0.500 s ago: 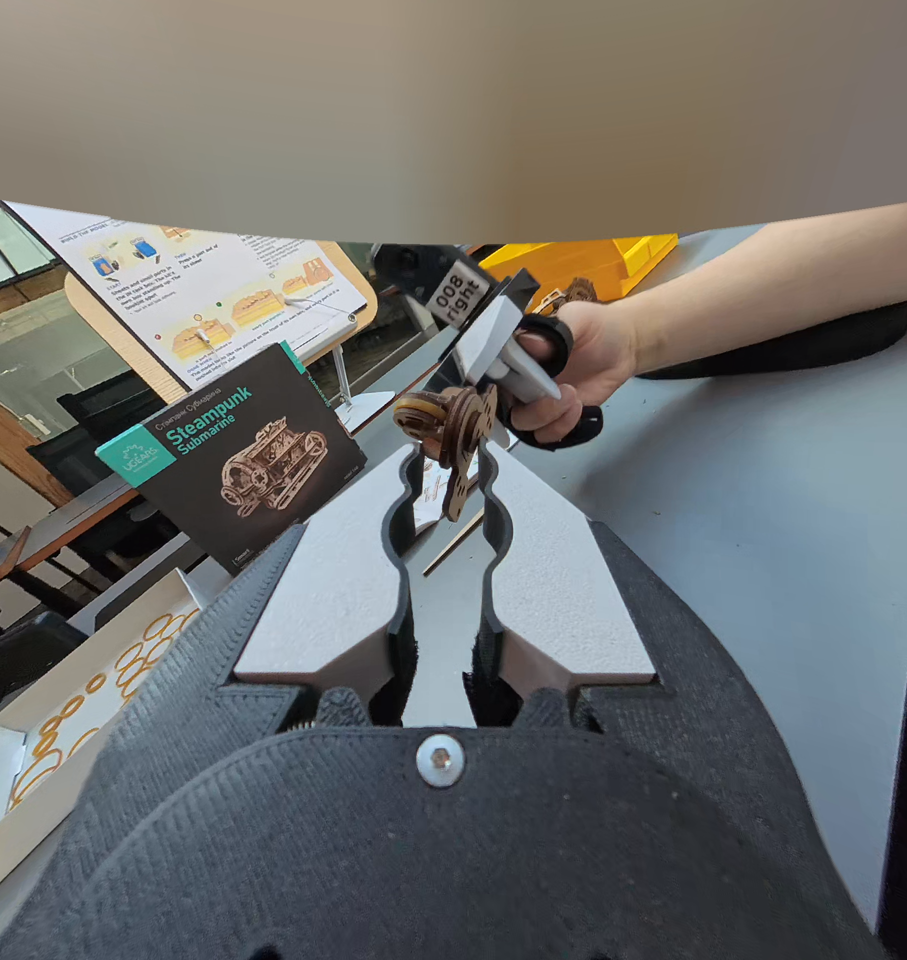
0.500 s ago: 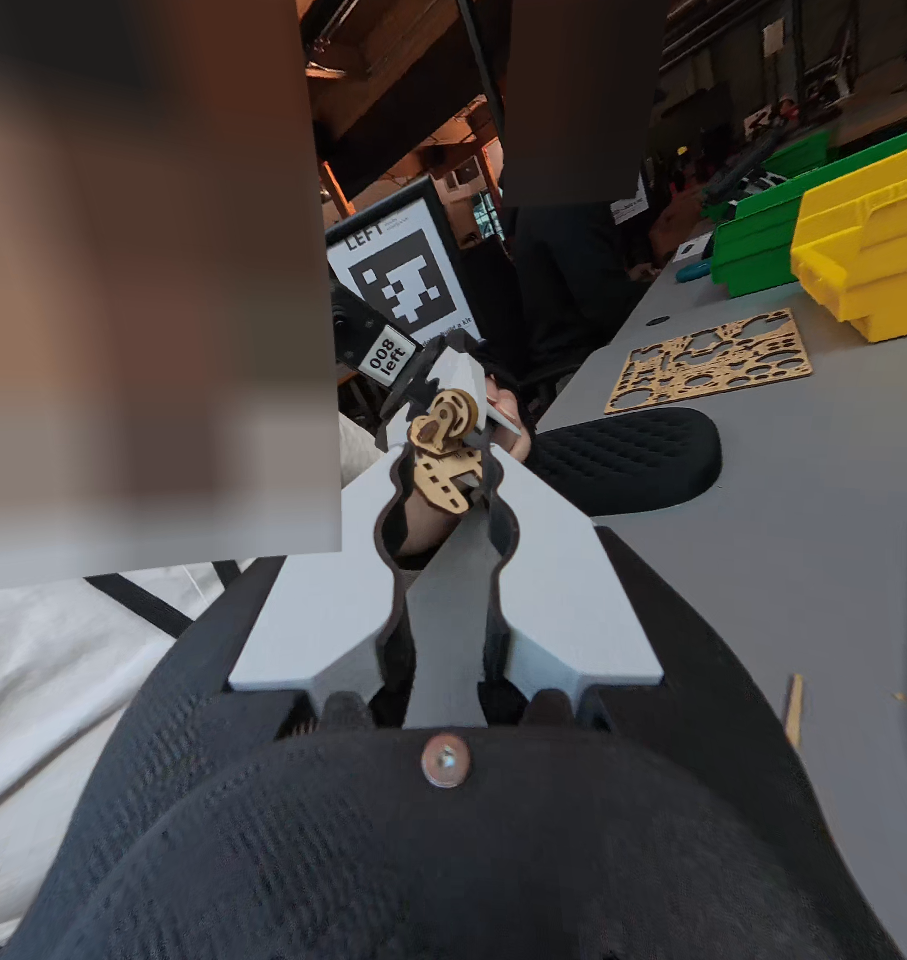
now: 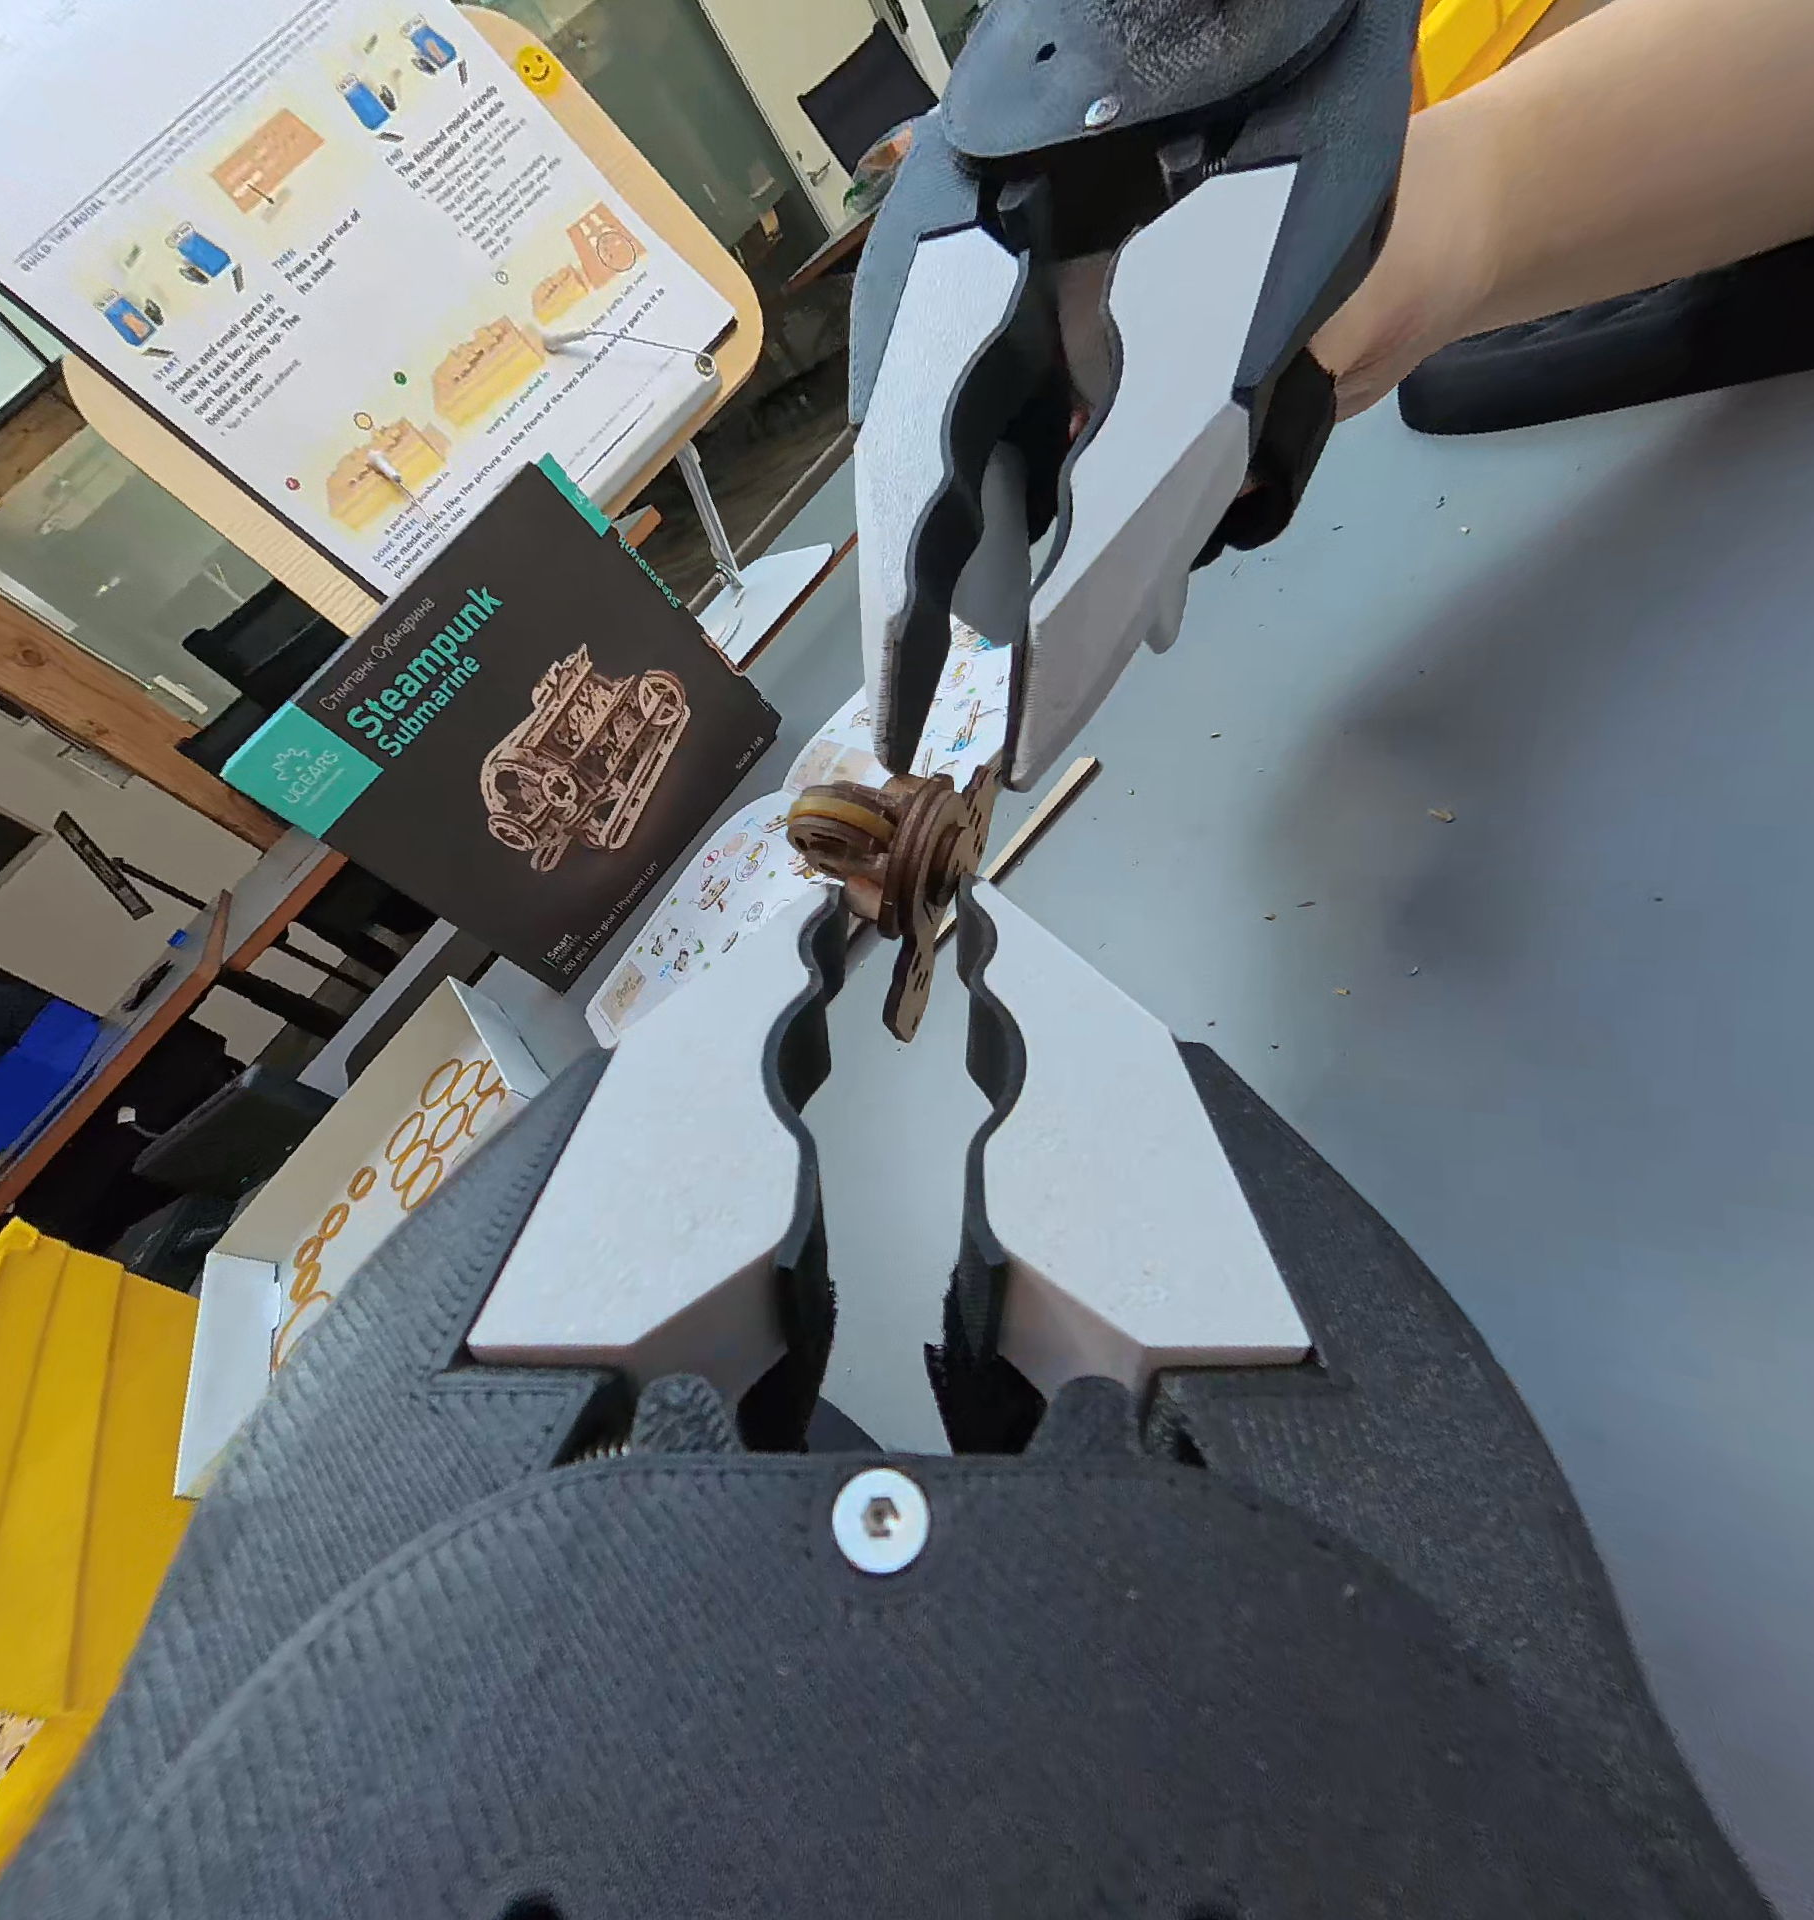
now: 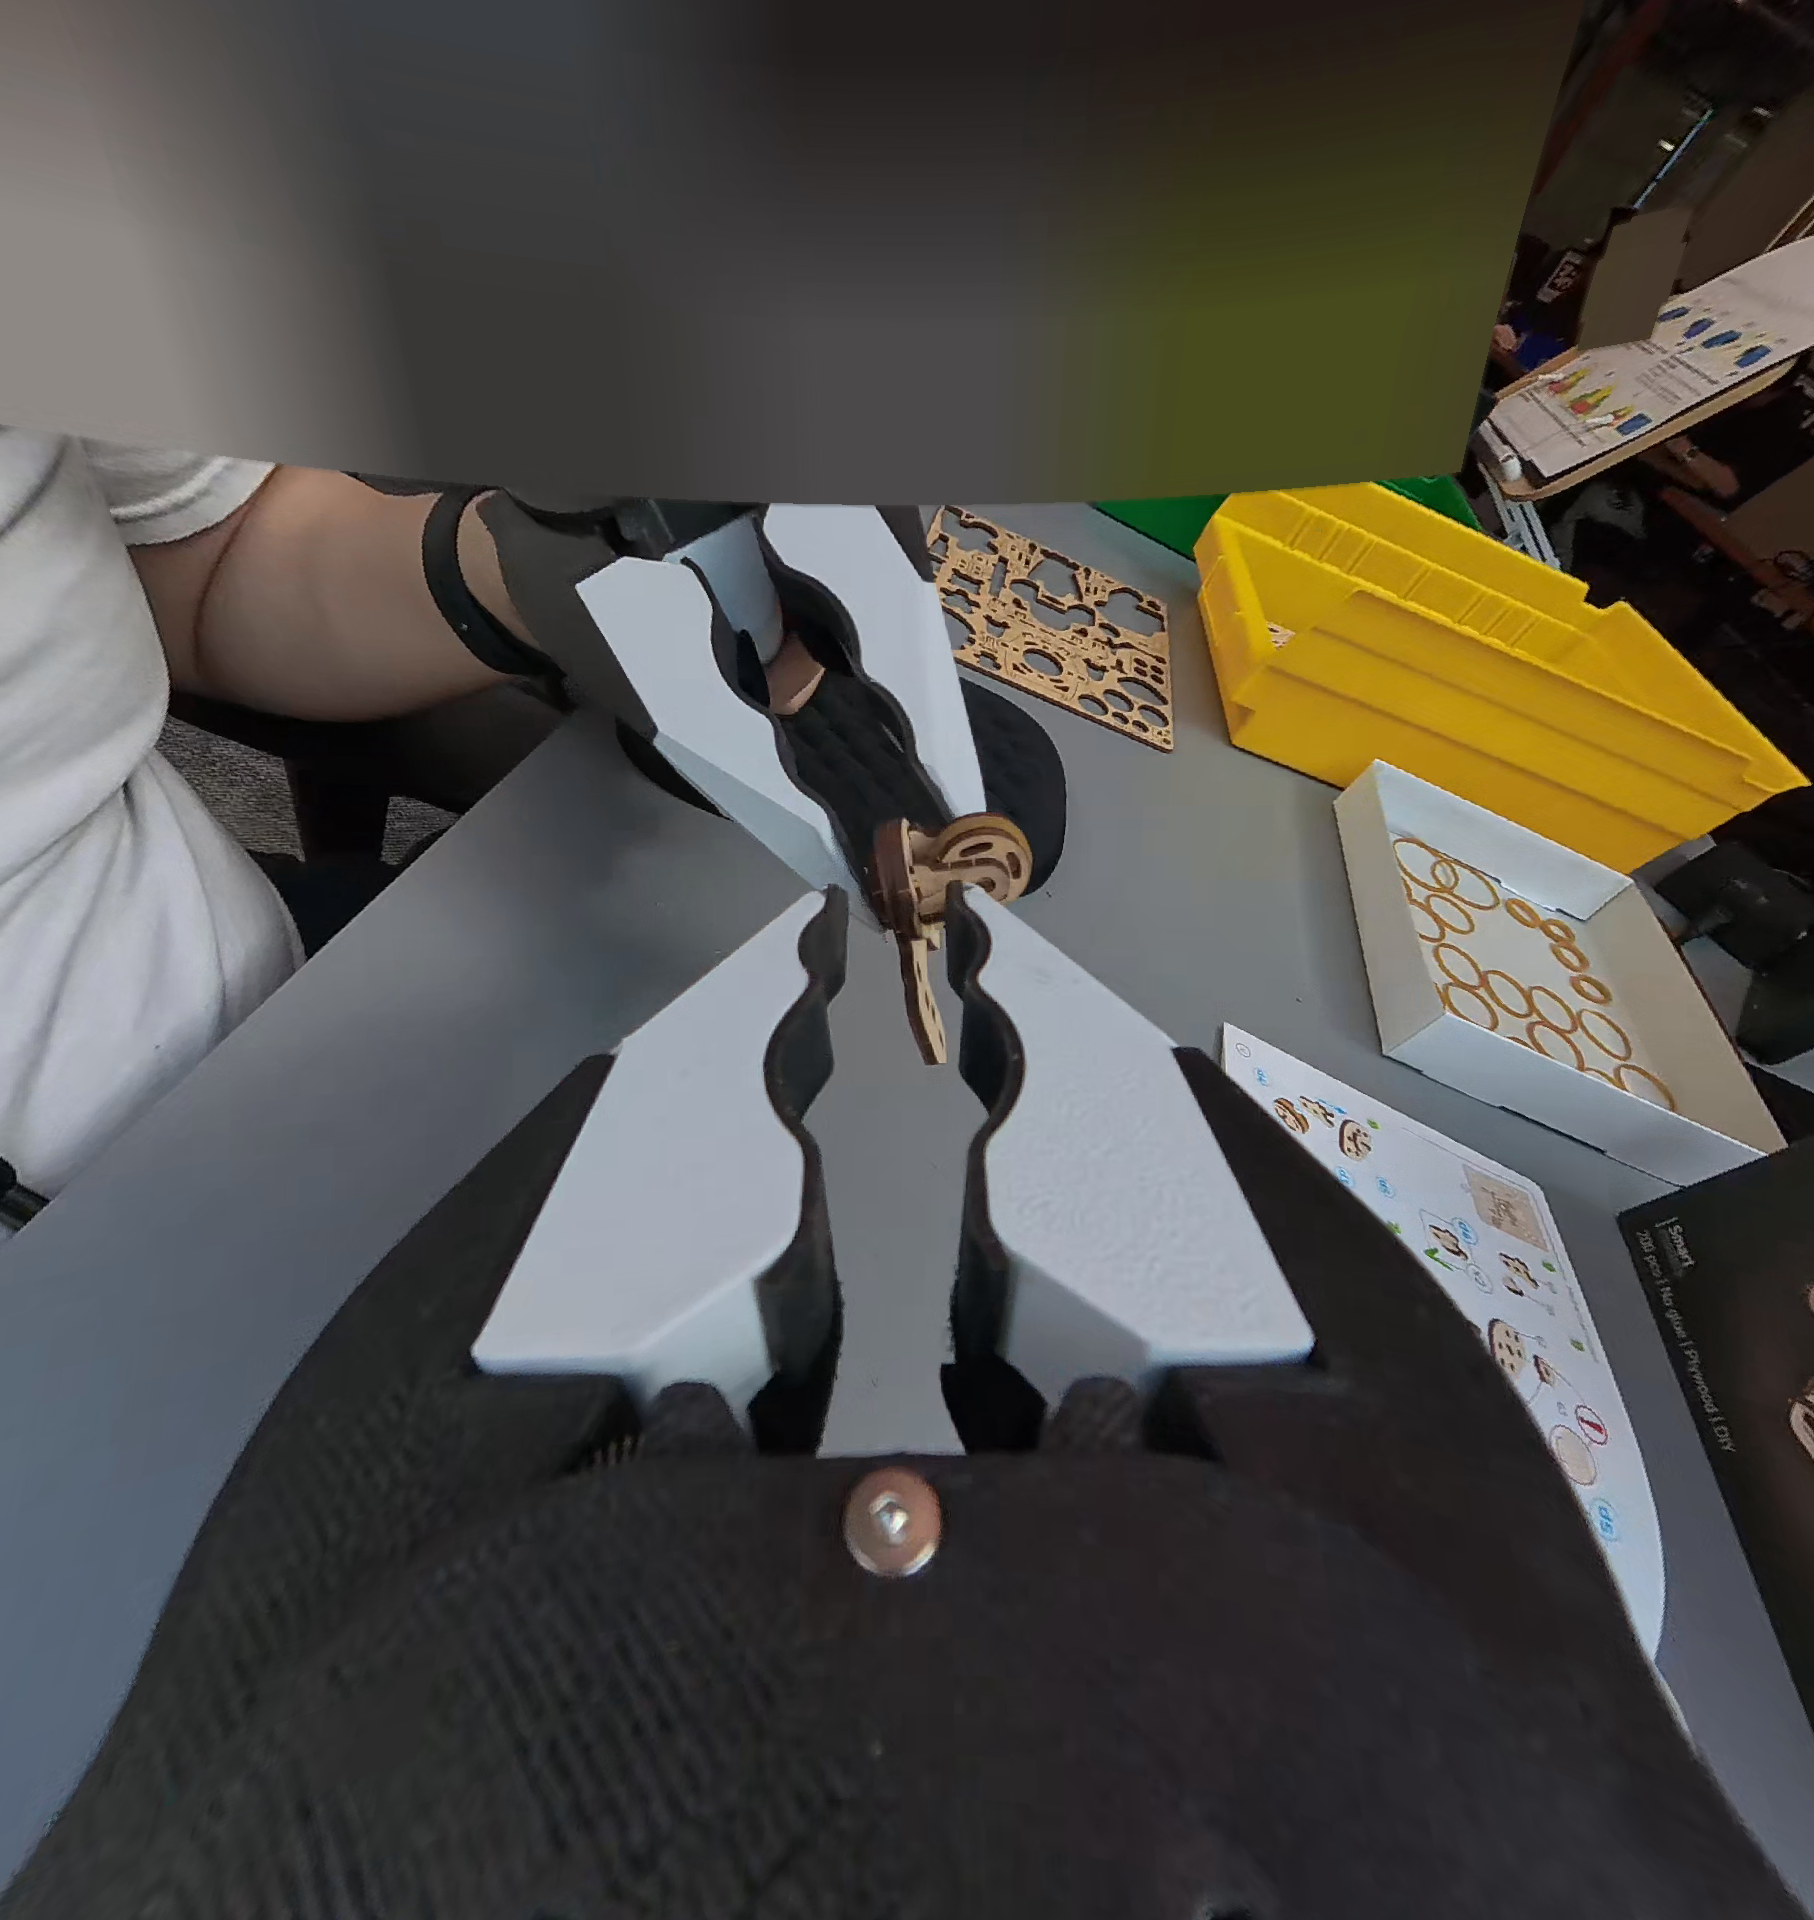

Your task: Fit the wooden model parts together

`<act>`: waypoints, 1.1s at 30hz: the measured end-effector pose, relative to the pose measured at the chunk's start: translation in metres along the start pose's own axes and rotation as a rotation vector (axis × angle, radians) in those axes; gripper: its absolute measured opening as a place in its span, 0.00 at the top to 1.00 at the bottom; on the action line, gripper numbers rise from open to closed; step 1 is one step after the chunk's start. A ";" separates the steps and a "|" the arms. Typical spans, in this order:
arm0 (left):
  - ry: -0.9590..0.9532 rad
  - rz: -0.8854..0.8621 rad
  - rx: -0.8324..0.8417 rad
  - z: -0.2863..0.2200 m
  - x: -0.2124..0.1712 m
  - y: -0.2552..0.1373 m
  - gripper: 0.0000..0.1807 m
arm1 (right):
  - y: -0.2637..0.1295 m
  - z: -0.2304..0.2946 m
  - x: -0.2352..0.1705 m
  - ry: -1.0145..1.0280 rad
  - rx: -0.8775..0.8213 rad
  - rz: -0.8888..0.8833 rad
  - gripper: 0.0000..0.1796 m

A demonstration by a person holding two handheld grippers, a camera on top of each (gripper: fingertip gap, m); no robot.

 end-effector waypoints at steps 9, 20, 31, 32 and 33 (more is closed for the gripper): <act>-0.044 -0.027 -0.004 -0.002 0.003 0.001 0.90 | -0.001 -0.003 -0.011 -0.008 -0.012 0.061 0.92; 0.045 -0.081 0.015 -0.005 0.019 -0.005 0.89 | -0.004 0.007 0.001 -0.141 0.017 0.003 0.99; -0.001 -0.139 -0.057 -0.007 0.027 -0.015 0.86 | -0.009 0.011 0.008 -0.303 0.006 -0.071 0.99; -0.014 -0.145 -0.062 -0.006 0.027 -0.016 0.86 | -0.010 0.011 0.009 -0.310 0.001 -0.077 0.99; -0.027 -0.152 -0.070 -0.005 0.028 -0.017 0.86 | -0.010 0.011 0.010 -0.319 0.000 -0.082 0.99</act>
Point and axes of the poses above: each gripper's, where its closed fingertips meet, y out along the fingers, x out of its top, z = x × y across the jaws, the point moved 4 cm from there along -y, back along the fingers, and after that the axes turned 10 degrees about -z, right-handed, at the moved point
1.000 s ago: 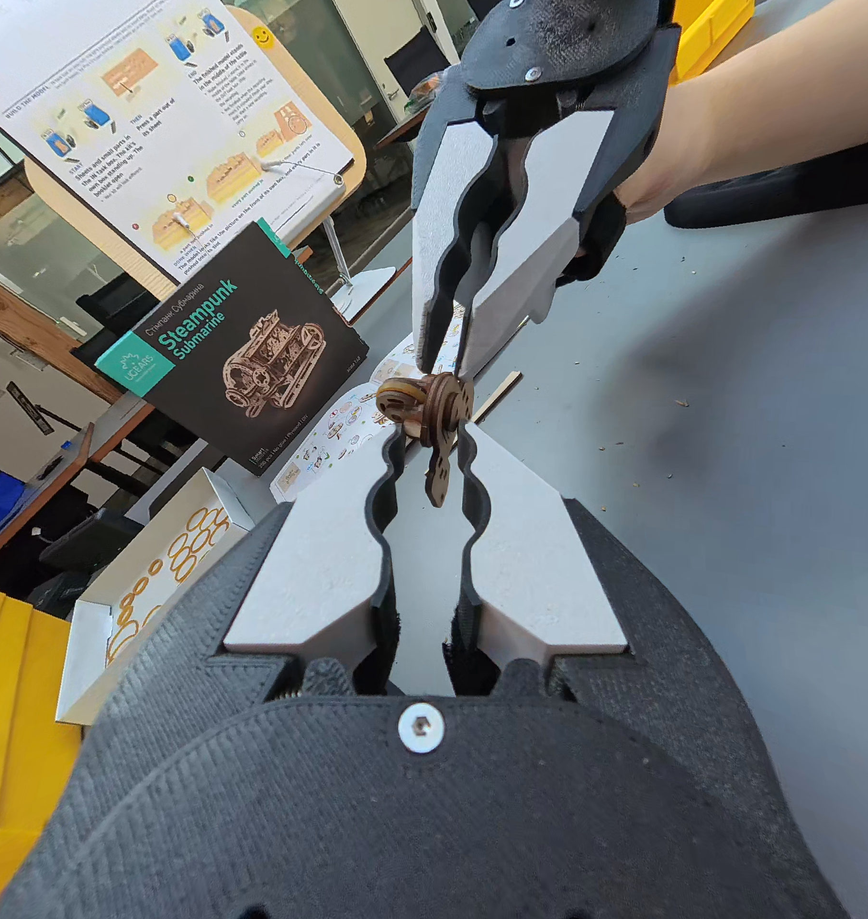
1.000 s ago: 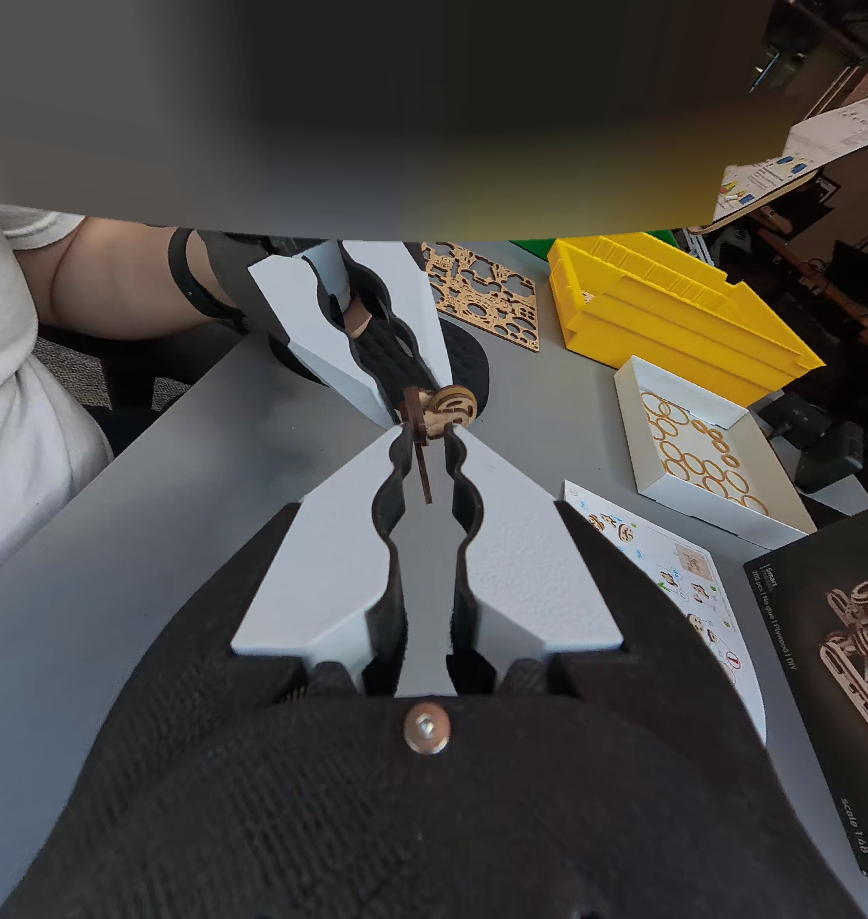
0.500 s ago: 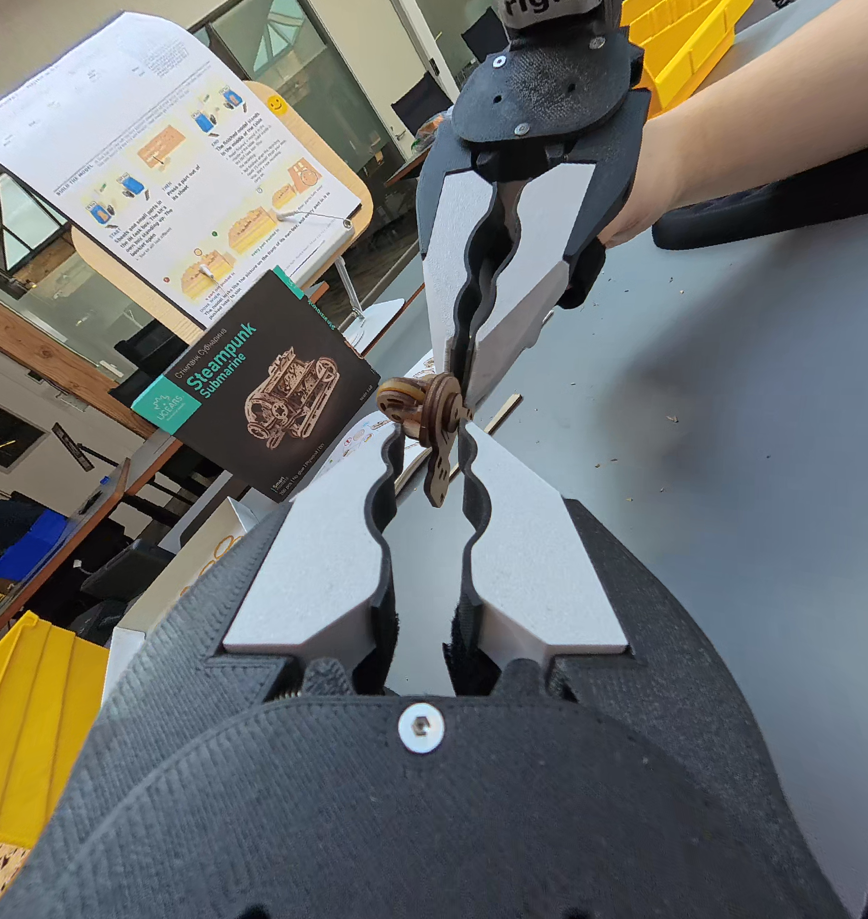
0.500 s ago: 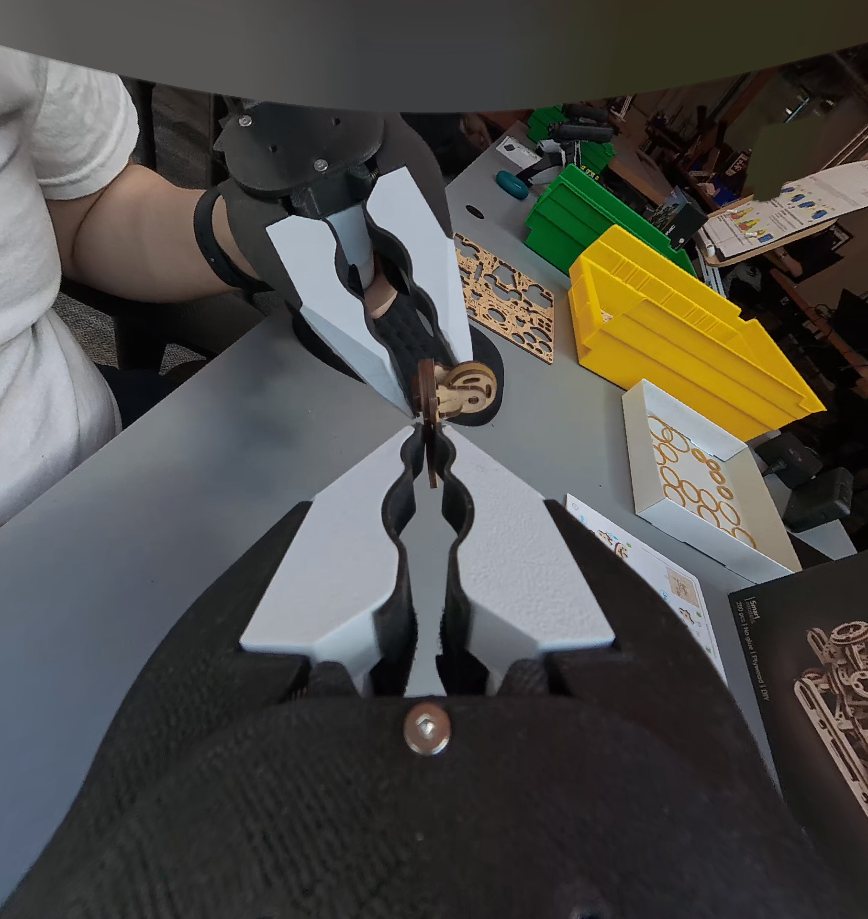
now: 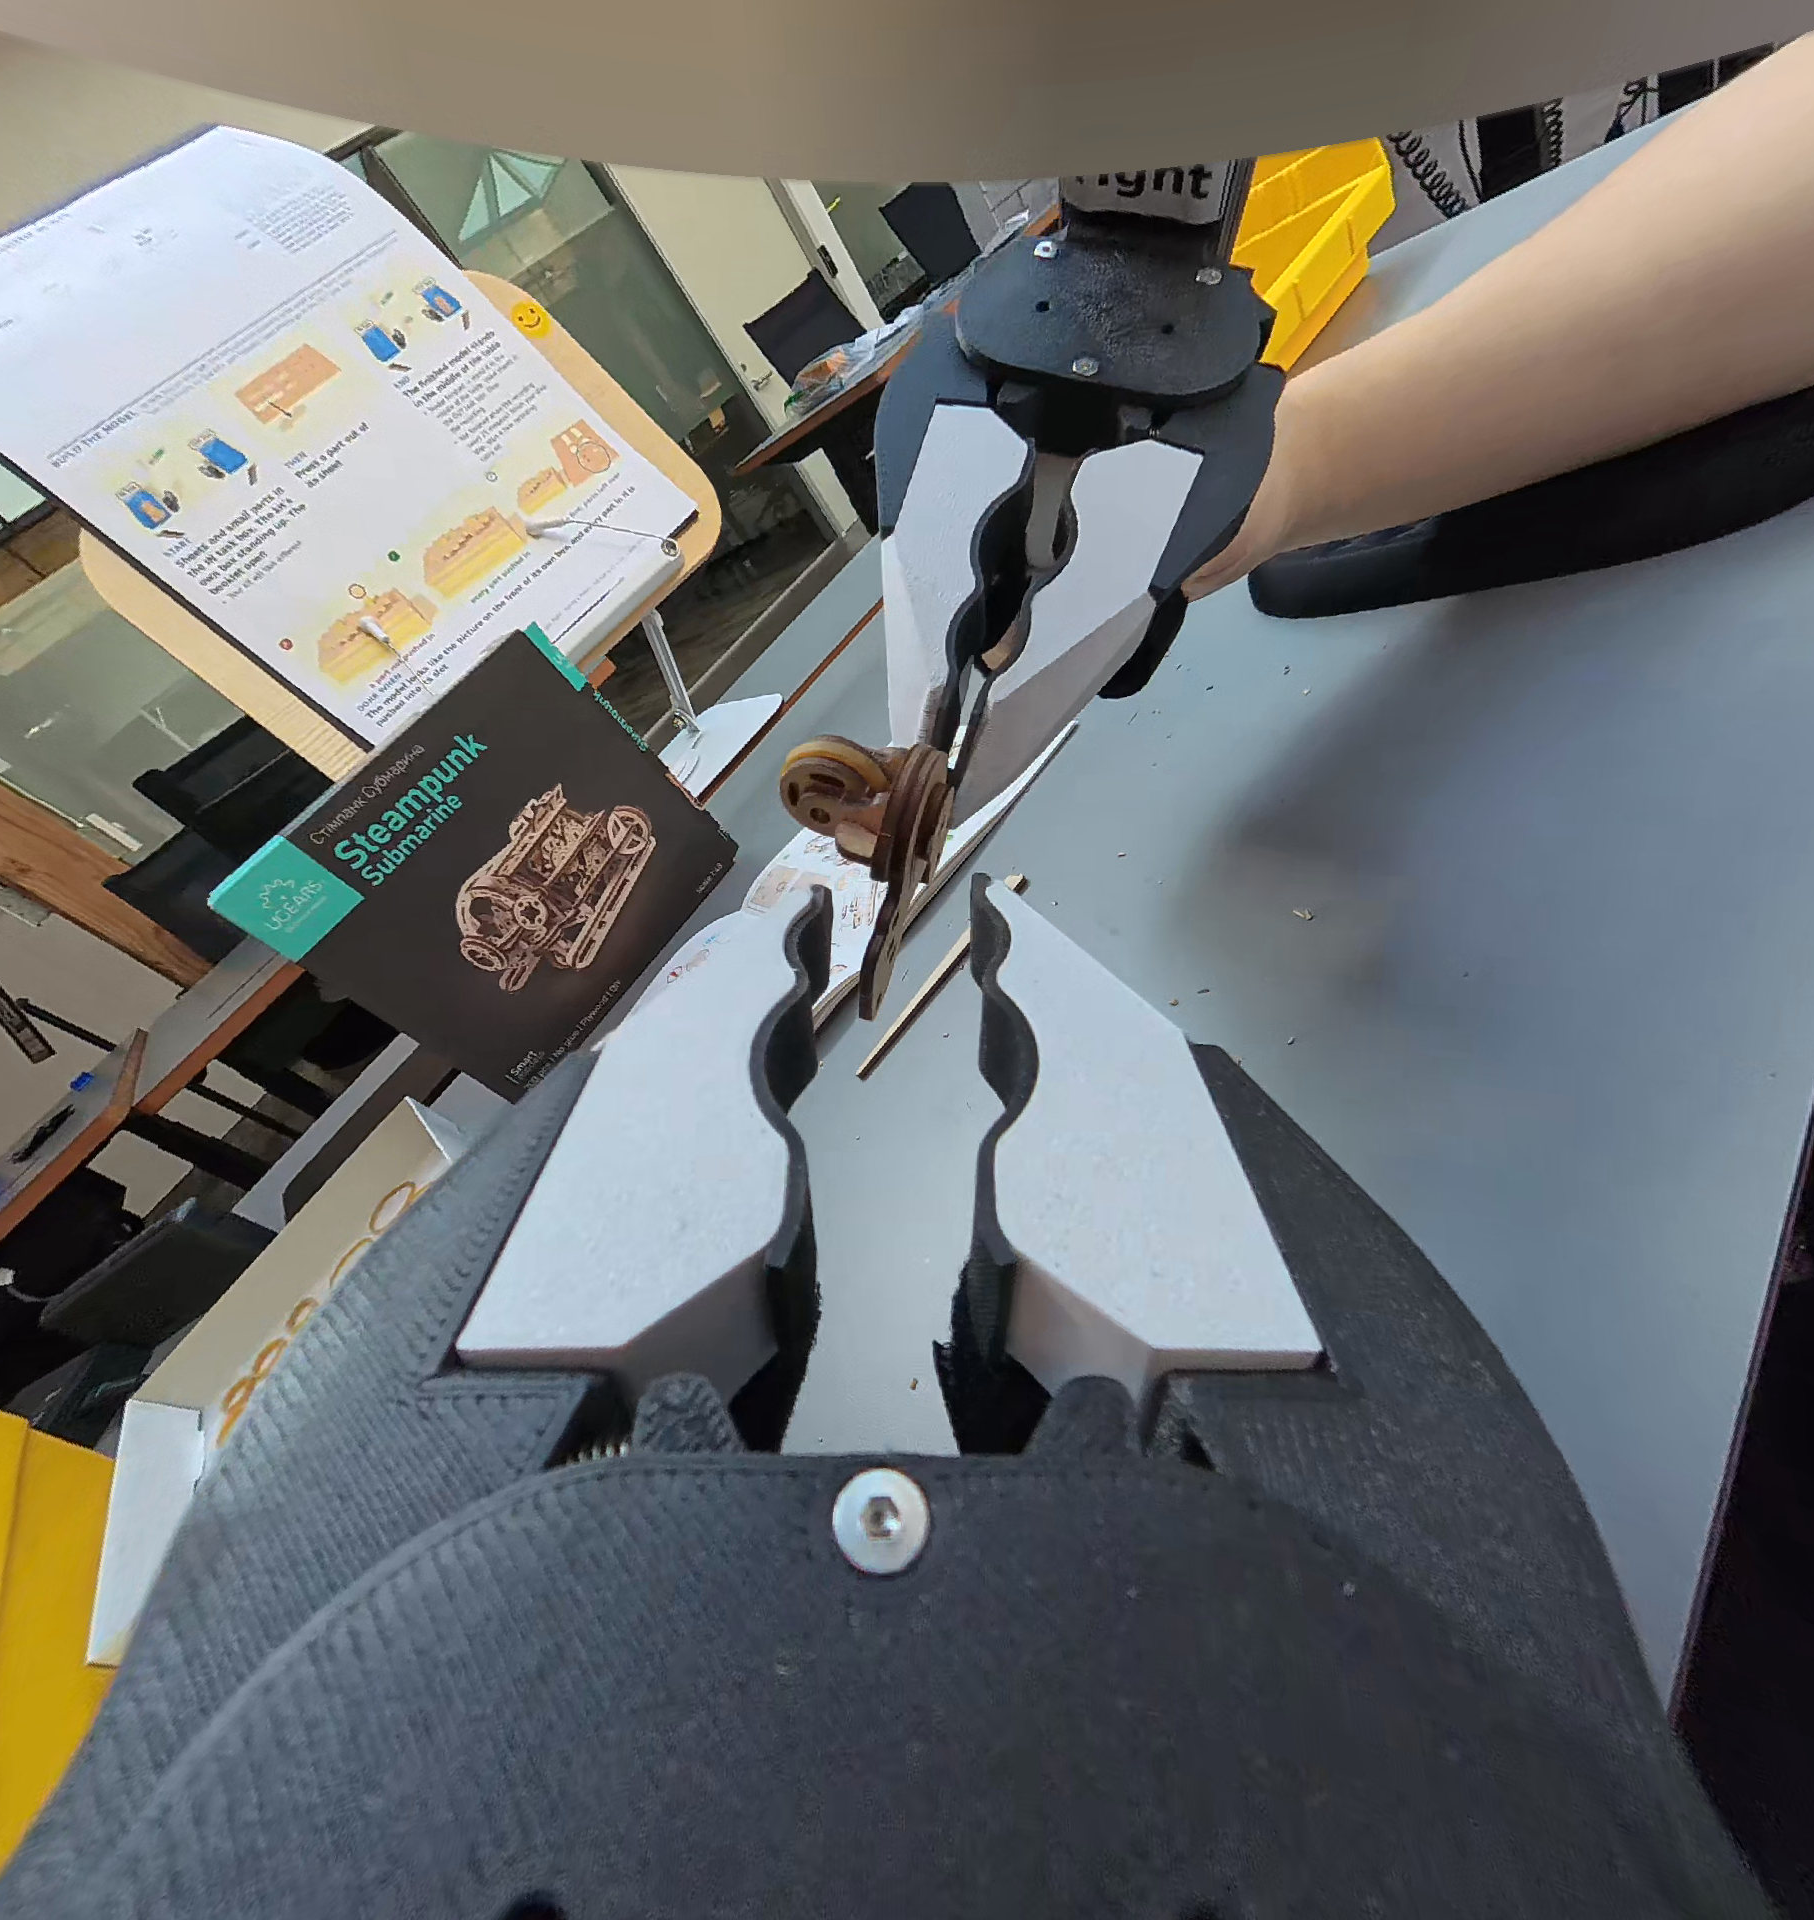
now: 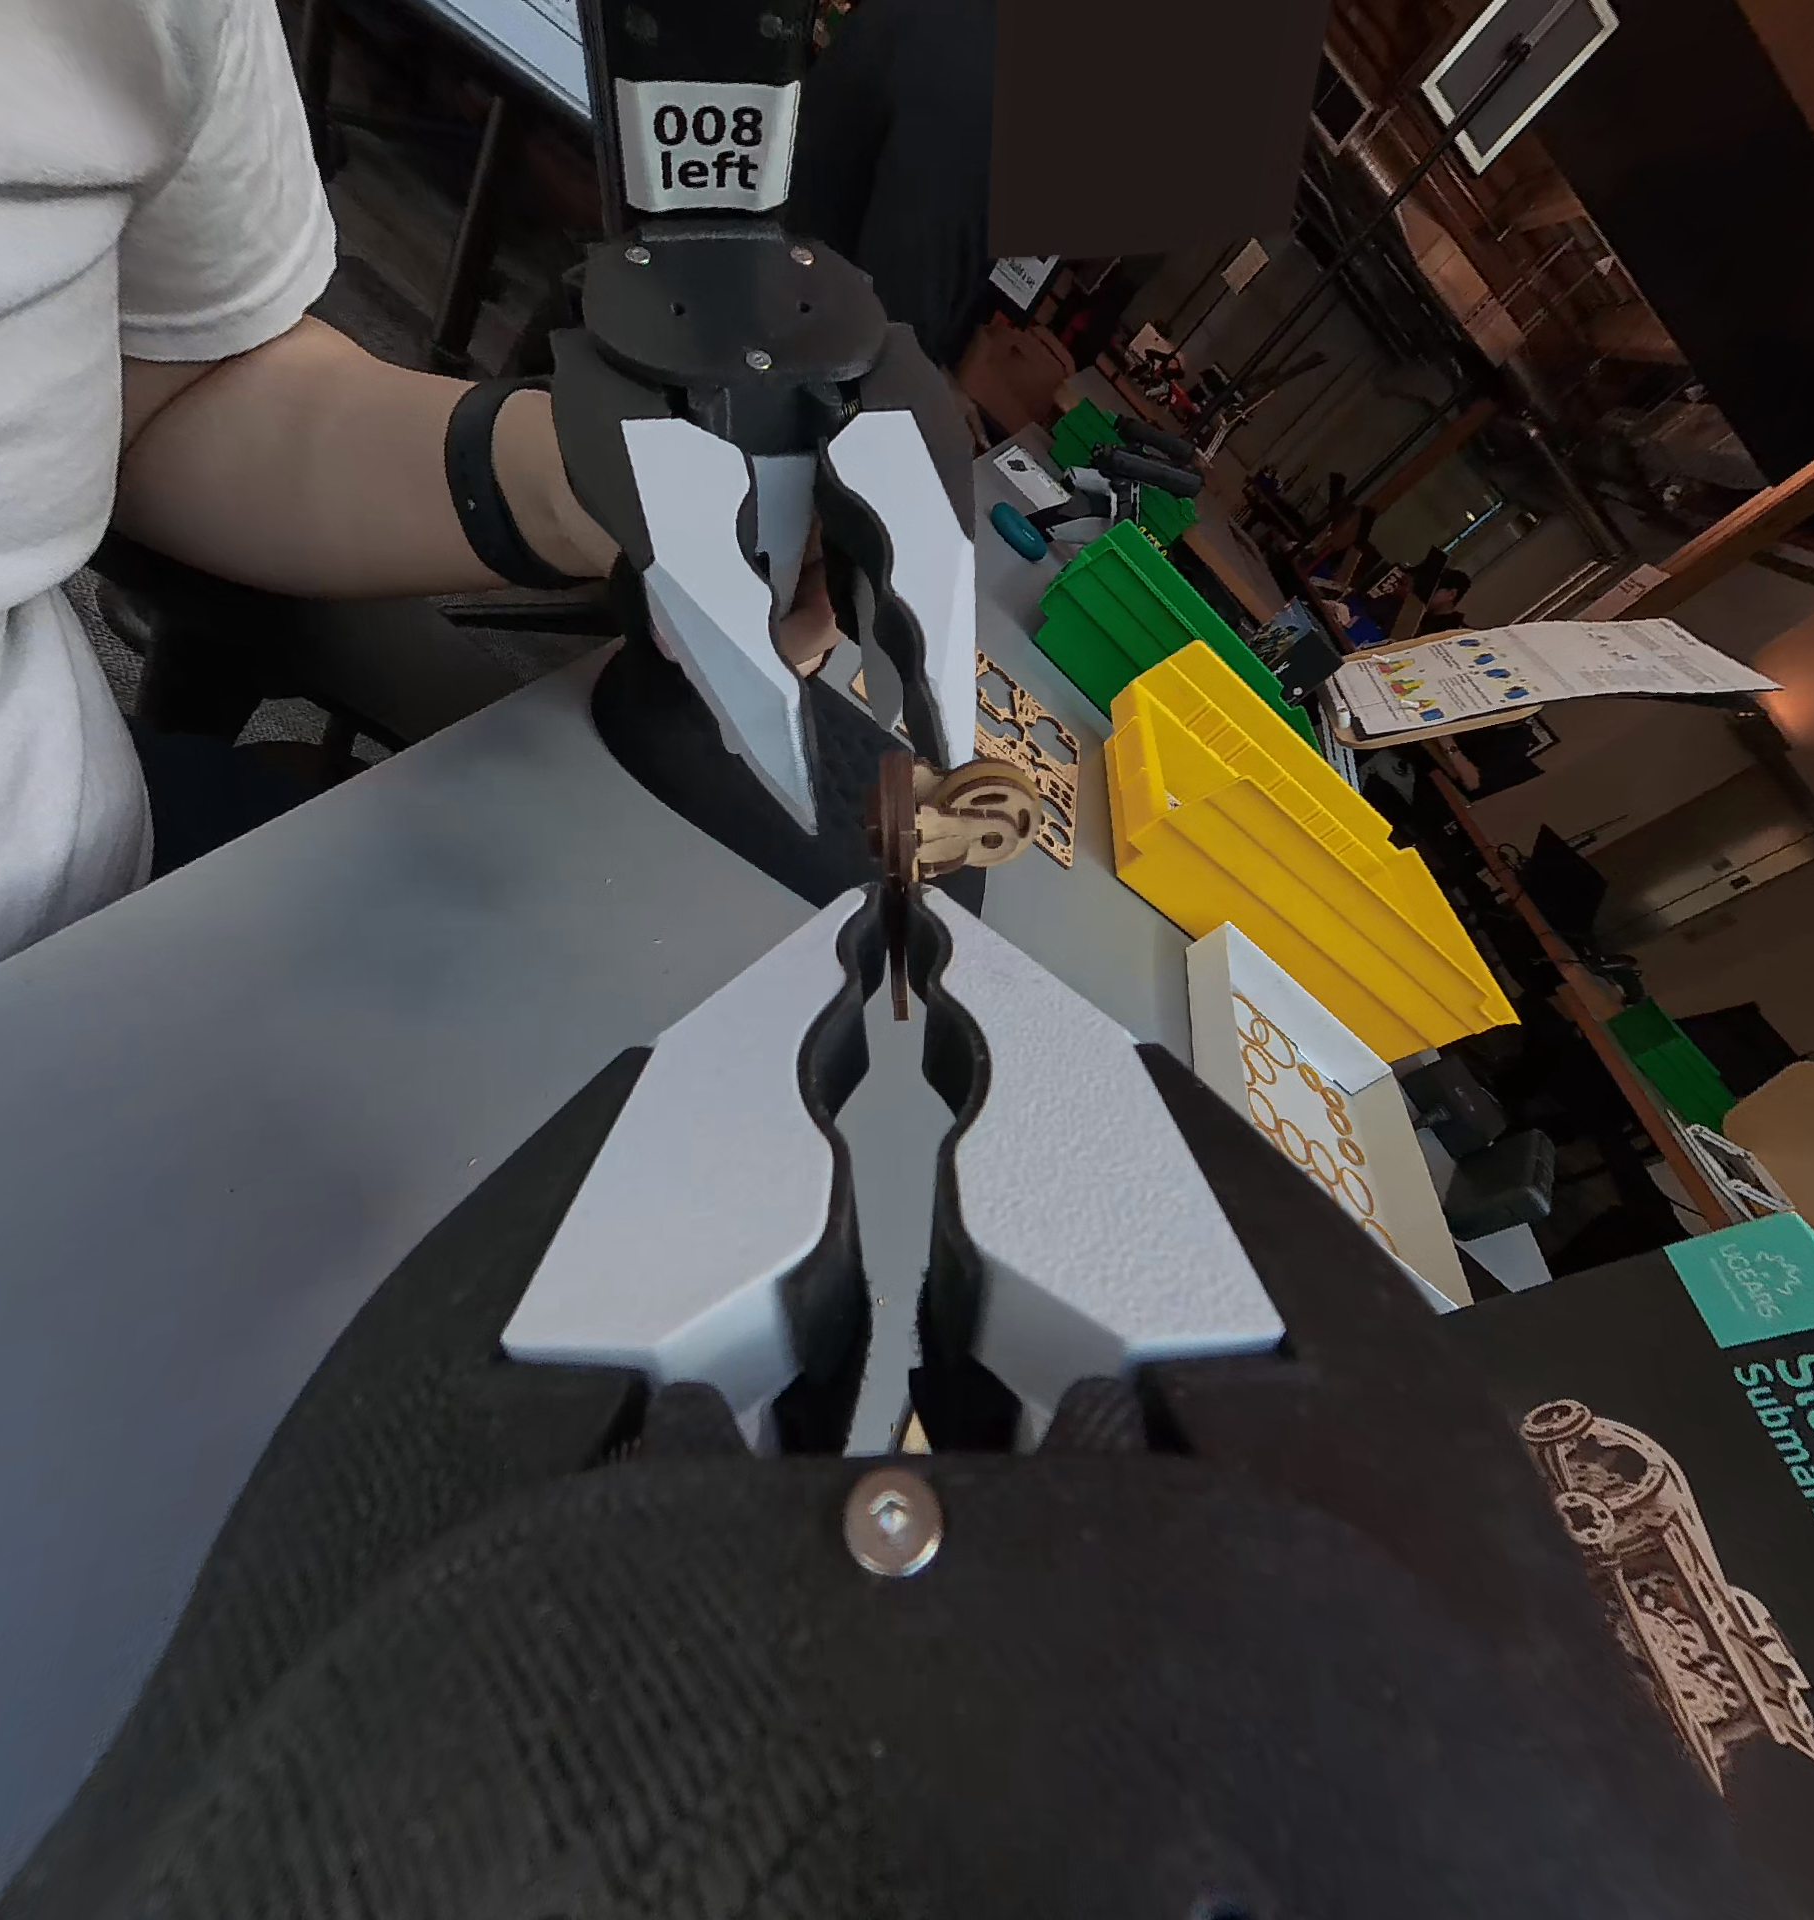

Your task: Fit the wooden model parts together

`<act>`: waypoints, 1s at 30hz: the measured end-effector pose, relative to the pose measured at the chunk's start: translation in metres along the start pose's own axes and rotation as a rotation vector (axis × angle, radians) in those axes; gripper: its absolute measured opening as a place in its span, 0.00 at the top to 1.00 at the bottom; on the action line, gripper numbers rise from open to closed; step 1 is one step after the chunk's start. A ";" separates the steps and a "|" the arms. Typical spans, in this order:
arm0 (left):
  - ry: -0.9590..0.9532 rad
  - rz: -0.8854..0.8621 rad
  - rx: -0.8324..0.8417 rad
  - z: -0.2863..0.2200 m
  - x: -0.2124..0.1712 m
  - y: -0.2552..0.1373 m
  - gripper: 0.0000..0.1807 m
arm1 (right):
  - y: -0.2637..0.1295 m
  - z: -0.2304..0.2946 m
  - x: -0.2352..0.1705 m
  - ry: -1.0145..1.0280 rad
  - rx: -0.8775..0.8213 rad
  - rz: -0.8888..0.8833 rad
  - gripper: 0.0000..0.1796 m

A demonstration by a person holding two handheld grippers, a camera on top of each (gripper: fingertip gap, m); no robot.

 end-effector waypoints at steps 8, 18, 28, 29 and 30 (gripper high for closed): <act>-0.018 -0.005 -0.031 0.000 -0.002 -0.003 0.91 | 0.001 0.005 0.003 0.020 0.035 -0.035 0.99; -0.016 -0.071 -0.062 -0.005 0.007 -0.004 0.94 | -0.001 0.005 0.005 0.266 0.105 -0.099 0.99; -0.031 -0.154 -0.060 -0.003 0.011 -0.006 0.89 | -0.001 0.005 0.005 0.432 0.159 -0.166 0.99; -0.017 -0.159 -0.064 -0.004 0.012 -0.007 0.89 | -0.001 0.006 0.006 0.417 0.160 -0.163 0.99; -0.004 -0.167 -0.071 -0.005 0.013 -0.007 0.90 | -0.001 0.007 0.006 0.396 0.161 -0.161 0.99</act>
Point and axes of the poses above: each gripper's, where its closed fingertips meet, y out along the fingers, x out of its top, z = x × y across the jaws, the point moved 4 cm from there along -y, back along the fingers, and after that the axes turned 10 degrees about -z, right-handed, at the moved point
